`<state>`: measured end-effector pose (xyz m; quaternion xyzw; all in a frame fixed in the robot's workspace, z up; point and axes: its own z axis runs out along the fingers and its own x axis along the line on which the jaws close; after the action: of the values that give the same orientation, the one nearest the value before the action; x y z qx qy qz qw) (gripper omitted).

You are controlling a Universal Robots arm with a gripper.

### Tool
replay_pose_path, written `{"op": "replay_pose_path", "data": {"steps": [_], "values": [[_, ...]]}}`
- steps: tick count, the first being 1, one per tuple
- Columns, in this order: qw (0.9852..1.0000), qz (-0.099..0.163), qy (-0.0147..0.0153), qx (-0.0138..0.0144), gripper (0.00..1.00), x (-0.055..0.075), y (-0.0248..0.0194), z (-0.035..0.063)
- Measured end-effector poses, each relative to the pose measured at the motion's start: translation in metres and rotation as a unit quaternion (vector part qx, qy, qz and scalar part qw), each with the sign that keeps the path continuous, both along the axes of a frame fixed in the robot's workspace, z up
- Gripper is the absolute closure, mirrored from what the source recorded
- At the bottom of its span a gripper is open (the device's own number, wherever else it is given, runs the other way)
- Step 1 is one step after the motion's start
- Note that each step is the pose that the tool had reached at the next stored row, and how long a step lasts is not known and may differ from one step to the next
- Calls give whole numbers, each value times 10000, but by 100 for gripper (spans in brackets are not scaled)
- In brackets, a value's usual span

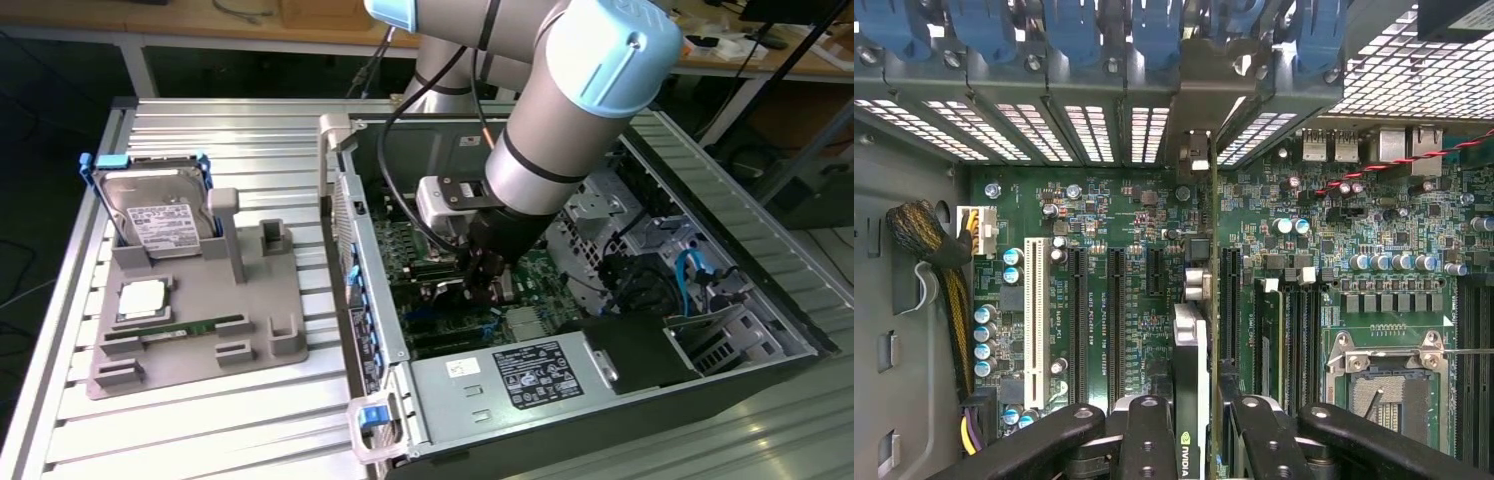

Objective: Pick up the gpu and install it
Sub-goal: 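Insert the gpu into the slot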

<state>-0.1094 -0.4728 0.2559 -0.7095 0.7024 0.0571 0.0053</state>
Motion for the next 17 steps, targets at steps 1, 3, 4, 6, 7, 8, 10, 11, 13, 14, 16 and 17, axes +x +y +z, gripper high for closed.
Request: {"op": "replay_pose_path", "data": {"steps": [1, 3, 4, 6, 7, 8, 10, 11, 13, 14, 16, 17], "values": [[10000, 0, 0, 0, 73, 0, 0, 0], [10000, 0, 0, 0, 73, 0, 0, 0], [10000, 0, 0, 0, 73, 0, 0, 0], [10000, 0, 0, -3, 73, 0, 10, 0], [10000, 0, 0, -5, 73, 0, 16, 0], [10000, 0, 0, -6, 73, 1, 21, 0], [10000, 1, 0, -6, 73, 1, 24, 0], [10000, 1, 0, -6, 73, 0, 24, 0], [10000, 0, 0, -6, 73, 0, 25, 0], [10000, 0, 0, -6, 73, 0, 25, 0], [10000, 0, 0, -6, 73, 0, 25, 0], [10000, 0, 0, -6, 73, 0, 25, 0]]}}
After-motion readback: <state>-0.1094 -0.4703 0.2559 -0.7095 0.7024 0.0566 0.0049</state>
